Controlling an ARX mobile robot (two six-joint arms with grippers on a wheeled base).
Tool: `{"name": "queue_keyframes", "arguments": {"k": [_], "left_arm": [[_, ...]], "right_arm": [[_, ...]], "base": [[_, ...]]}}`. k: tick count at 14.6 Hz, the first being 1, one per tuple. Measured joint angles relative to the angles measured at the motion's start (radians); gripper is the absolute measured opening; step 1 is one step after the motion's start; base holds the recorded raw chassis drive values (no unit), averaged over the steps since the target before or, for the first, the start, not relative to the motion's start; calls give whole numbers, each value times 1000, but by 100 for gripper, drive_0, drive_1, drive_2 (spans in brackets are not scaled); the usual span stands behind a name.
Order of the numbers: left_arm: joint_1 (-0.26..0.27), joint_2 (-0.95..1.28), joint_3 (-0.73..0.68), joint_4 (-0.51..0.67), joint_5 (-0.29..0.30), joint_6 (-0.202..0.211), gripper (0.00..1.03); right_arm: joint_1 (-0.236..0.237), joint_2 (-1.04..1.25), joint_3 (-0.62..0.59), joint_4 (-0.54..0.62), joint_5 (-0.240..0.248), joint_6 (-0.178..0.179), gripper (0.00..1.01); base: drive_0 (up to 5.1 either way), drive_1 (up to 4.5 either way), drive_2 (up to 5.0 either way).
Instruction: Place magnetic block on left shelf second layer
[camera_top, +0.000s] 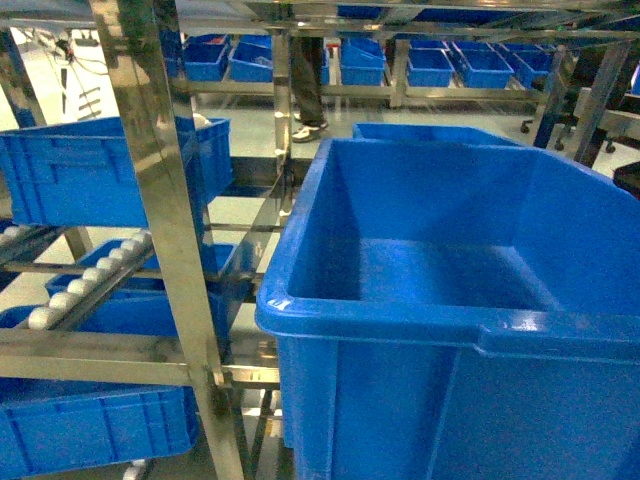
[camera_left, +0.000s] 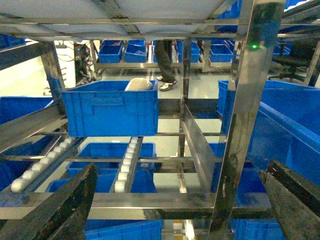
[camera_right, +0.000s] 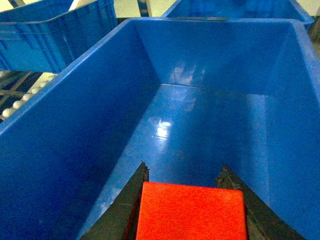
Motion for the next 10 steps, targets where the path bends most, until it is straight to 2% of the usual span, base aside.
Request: {"name": "queue_keyframes", "arguments": {"k": [2, 4, 5, 6, 7, 8, 10], "left_arm": [[0, 0, 0, 0, 0, 0, 98], [0, 0, 0, 0, 0, 0, 98], [0, 0, 0, 0, 0, 0, 98], [0, 0, 0, 0, 0, 0, 98], [0, 0, 0, 0, 0, 0, 98], [0, 0, 0, 0, 0, 0, 98], [0, 0, 0, 0, 0, 0, 98]], "right_arm": [[2, 72, 68, -48, -19, 6, 34], [28, 153, 126, -58, -15, 10, 34], [73, 320, 291, -104, -4, 16, 34], [74, 457, 394, -101, 41, 40, 39], [71, 492, 398, -40, 83, 50, 55], [73, 482, 356, 46, 128, 50, 66], [108, 363, 179, 269, 231, 16, 92]], "base": [[0, 0, 0], [0, 0, 0], [0, 0, 0], [0, 0, 0], [0, 0, 0], [0, 0, 0], [0, 0, 0]]}}
